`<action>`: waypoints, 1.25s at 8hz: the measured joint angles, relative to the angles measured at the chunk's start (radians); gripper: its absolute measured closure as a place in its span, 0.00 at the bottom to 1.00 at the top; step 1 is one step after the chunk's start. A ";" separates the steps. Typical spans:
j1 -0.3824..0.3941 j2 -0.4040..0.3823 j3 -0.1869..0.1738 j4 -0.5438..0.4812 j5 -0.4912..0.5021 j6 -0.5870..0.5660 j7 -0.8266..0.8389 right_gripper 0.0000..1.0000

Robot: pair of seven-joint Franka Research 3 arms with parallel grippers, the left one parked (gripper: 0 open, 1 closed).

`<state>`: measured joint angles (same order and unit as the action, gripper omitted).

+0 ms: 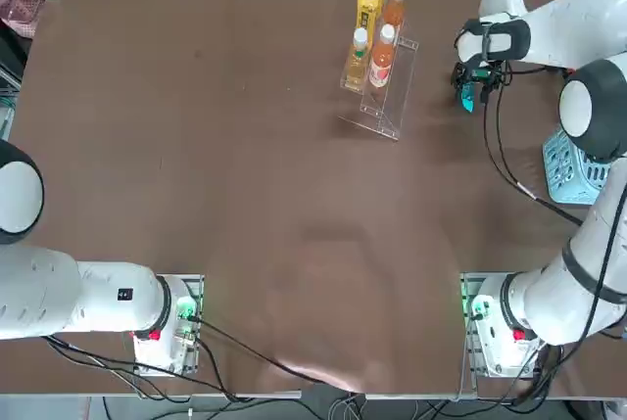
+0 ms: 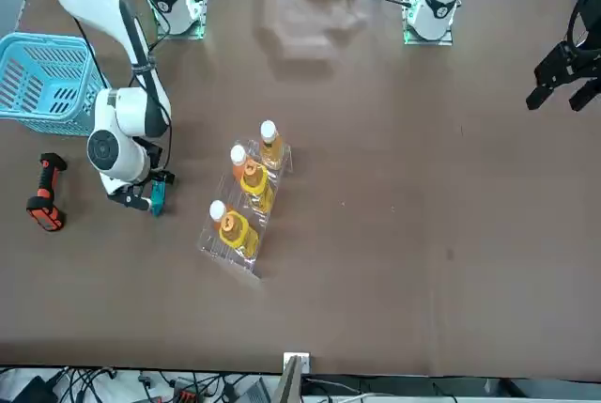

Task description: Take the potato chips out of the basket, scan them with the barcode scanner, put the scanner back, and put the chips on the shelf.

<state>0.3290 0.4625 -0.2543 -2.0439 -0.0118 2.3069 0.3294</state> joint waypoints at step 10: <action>-0.010 0.029 -0.006 0.020 -0.005 0.001 0.001 0.21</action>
<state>0.3192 0.4911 -0.2601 -2.0237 -0.0166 2.3082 0.3299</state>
